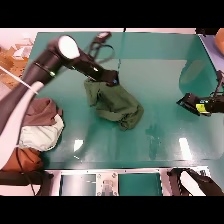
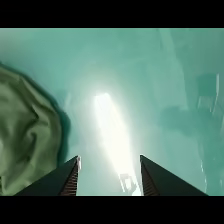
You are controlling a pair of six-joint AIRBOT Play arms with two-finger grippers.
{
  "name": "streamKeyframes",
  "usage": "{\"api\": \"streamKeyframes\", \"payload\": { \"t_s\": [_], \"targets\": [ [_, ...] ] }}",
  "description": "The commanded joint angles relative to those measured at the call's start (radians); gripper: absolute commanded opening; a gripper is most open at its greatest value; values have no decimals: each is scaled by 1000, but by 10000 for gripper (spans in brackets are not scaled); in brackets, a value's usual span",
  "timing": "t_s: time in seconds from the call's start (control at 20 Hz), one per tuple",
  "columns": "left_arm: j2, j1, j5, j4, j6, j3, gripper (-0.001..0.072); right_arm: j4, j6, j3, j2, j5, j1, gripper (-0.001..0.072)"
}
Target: Fold the shirts.
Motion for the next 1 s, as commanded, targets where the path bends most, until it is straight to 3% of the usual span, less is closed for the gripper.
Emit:
{"api": "streamKeyframes", "payload": {
  "t_s": [0.0, 0.05, 0.2, 0.3, 0.45, 0.6, 0.85, 0.95],
  "targets": [
    [-8, 173, -208, 6, -17, 56, 684, 57, -7, -81, -2, 18, 48, 450],
    [-8, 225, -234, 19, -17, 34, 683, 90, -7, -130, -1, 4, 88, 497],
    [-8, 324, -212, 50, -16, -107, 684, 249, -6, -311, -2, -166, 287, 500],
    [-9, 341, -111, 51, -11, -233, 684, 373, -6, -391, -26, -340, 444, 501],
    [-29, 340, 80, 3, 14, -375, 684, 444, -6, -385, -134, -522, 623, 500],
    [-74, 340, 217, -85, 51, -423, 684, 444, -7, -321, -269, -553, 674, 499],
    [-151, 324, 329, -358, 204, -423, 683, 425, -7, -262, -319, -556, 650, 474],
    [-166, 297, 345, -399, 252, -423, 683, 421, -7, -262, -319, -556, 635, 221]
  ]
}}
